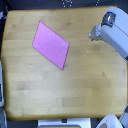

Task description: Folding a cloth

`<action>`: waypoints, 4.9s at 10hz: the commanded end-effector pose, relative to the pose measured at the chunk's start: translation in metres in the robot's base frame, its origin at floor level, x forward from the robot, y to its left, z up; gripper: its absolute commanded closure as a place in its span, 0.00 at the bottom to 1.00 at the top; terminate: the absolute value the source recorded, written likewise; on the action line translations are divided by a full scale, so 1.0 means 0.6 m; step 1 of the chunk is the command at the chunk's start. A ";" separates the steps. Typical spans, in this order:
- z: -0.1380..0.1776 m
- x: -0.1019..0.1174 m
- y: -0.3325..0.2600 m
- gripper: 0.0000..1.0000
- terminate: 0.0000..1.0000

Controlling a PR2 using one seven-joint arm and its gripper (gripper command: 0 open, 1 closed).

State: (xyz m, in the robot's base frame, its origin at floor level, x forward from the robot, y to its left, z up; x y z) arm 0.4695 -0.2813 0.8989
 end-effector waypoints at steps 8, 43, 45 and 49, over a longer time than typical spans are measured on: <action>-0.062 -0.012 0.153 0.00 0.00; -0.304 -0.038 0.389 1.00 0.00; -0.301 -0.037 0.390 1.00 0.00; -0.297 -0.041 0.384 1.00 0.00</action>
State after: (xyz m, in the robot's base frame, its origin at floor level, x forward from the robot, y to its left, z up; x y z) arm 0.4484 -0.0466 0.7201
